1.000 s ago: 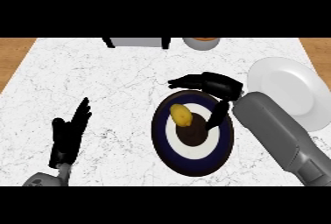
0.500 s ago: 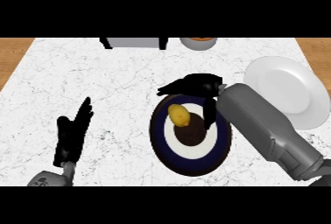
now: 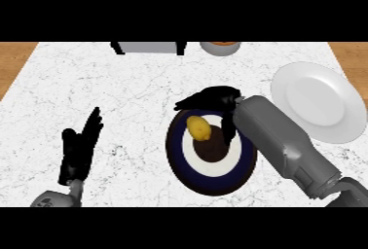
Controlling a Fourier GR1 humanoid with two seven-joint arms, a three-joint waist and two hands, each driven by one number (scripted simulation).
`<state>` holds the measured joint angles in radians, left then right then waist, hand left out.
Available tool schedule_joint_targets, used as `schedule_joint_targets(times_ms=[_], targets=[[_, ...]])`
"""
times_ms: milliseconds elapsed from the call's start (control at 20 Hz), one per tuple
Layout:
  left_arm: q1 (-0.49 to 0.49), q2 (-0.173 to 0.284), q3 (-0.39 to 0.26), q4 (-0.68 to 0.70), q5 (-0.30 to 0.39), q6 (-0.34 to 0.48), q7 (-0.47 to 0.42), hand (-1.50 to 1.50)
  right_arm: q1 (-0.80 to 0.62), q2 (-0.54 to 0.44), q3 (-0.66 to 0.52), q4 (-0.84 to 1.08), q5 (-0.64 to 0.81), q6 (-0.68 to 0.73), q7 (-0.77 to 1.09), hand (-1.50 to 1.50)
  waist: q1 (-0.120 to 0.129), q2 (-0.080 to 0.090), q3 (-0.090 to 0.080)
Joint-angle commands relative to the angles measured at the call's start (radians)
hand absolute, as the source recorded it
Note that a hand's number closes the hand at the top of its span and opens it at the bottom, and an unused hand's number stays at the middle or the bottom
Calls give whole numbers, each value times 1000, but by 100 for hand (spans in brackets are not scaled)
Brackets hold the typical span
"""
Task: Pick the lemon from the plate and place it in the plate
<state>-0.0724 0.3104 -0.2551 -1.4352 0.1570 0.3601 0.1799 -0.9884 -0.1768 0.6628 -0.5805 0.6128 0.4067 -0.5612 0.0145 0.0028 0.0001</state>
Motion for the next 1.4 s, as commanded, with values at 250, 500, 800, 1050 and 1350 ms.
schedule_joint_targets(times_ms=[250,500,800,1050,1350], targets=[[56,-16,8,-92,-42,-18,50,0,0,65,-54,112,121,-43,-52,-150,3,-1,0],[15,-15,64,-49,-25,-76,41,0,-38,105,-108,180,154,-41,-70,-150,4,1,0],[30,-46,55,-54,-76,-65,43,0,-8,127,-107,239,238,-95,-104,-150,4,2,0],[32,-87,38,-80,-106,-35,78,0,8,137,-116,238,277,-178,-164,150,4,2,1],[-6,-65,116,18,-61,-124,16,0,-43,159,-191,310,289,-271,-185,150,10,6,0]])
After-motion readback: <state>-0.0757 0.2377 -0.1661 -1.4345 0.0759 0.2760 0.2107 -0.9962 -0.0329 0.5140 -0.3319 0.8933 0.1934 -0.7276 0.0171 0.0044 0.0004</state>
